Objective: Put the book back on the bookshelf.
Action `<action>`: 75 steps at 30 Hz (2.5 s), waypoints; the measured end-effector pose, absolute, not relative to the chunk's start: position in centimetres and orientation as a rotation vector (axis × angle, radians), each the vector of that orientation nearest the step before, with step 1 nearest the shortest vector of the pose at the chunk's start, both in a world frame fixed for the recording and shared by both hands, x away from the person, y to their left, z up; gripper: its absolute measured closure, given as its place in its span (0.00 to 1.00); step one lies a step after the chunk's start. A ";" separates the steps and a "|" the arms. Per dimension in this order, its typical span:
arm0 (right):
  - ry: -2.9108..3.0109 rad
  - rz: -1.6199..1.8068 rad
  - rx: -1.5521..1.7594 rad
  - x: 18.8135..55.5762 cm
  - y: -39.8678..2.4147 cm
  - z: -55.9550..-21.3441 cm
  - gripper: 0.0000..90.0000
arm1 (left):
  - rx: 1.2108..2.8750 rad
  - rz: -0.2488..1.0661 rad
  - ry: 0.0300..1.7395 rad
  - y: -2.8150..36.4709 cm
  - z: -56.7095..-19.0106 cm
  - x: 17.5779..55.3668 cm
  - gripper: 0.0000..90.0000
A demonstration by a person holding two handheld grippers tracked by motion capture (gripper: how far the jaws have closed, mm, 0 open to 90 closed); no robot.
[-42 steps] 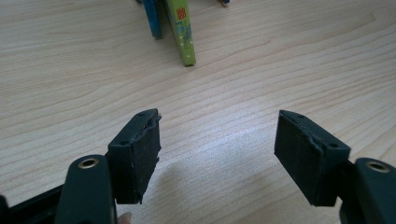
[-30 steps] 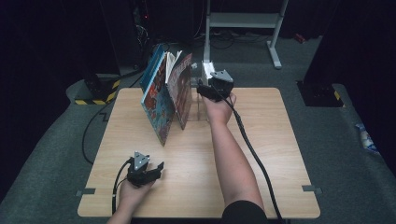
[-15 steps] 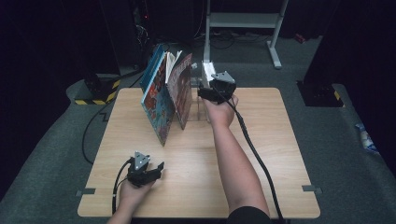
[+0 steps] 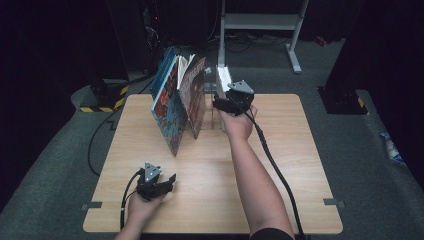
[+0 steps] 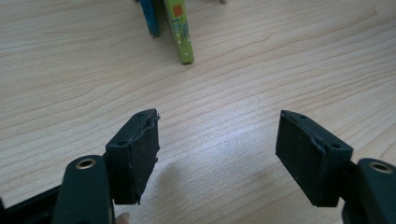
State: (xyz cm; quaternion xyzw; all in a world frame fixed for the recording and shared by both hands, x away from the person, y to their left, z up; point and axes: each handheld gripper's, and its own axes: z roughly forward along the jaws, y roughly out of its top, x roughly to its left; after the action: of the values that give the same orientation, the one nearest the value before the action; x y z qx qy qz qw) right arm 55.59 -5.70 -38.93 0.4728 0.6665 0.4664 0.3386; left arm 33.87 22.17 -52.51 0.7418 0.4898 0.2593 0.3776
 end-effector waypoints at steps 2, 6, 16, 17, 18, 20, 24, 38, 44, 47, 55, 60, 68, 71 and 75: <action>1.736 1.221 1.229 55.3 -5.8 -39.1 0.10 | 1.898 0.663 1.246 22.2 -52.5 33.9 0.33; 1.747 1.226 1.224 54.8 -6.1 -39.6 0.10 | 1.901 0.654 1.228 22.2 -52.5 33.8 0.31; 1.770 1.236 1.226 52.8 -7.3 -41.2 0.10 | 1.909 0.651 1.193 22.1 -52.5 33.7 0.27; 1.772 1.235 1.223 52.5 -7.5 -41.4 0.10 | 1.912 0.657 1.190 22.1 -52.5 33.7 0.27; 1.775 1.229 1.219 52.2 -7.7 -41.6 0.10 | 1.910 0.658 1.190 22.1 -52.5 33.7 0.27; 1.785 1.218 1.210 51.6 -8.2 -41.9 0.10 | 1.912 0.656 1.190 22.1 -52.5 33.7 0.27; 1.808 1.209 1.220 50.4 -9.3 -42.6 0.10 | 1.914 0.656 1.193 22.1 -52.5 33.7 0.27; 1.835 1.189 1.196 44.6 -14.6 -44.8 0.10 | 1.926 0.683 1.195 21.8 -52.5 33.6 0.27; 1.865 1.173 1.235 41.8 -17.5 -46.4 0.10 | 1.947 0.708 1.189 21.6 -52.5 33.6 0.26; 1.909 1.148 1.302 40.5 -18.9 -47.3 0.10 | 1.948 0.710 1.183 21.5 -52.5 33.6 0.27; 1.982 1.012 1.350 37.0 -22.8 -50.9 0.10 | 1.951 0.738 1.189 21.3 -52.5 33.4 0.26; 2.071 0.866 1.352 35.8 -24.3 -52.3 0.10 | 1.968 0.747 1.180 21.2 -52.5 33.4 0.25; 2.153 0.860 1.400 35.9 -24.1 -52.4 0.11 | 2.035 0.710 1.245 20.8 -52.7 34.2 0.26; 2.149 0.864 1.410 35.9 -24.2 -52.4 0.11 | 1.999 0.627 1.300 21.1 -52.8 34.6 0.26; 2.146 0.861 1.410 35.9 -24.2 -52.4 0.11 | 1.985 0.599 1.325 21.3 -52.8 34.8 0.25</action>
State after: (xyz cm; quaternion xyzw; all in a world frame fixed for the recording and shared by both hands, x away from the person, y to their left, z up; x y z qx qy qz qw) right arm 35.89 -24.16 -52.44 0.5084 0.7739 0.3104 0.2151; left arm 34.79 21.27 -52.80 0.7603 0.5077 0.2295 0.3341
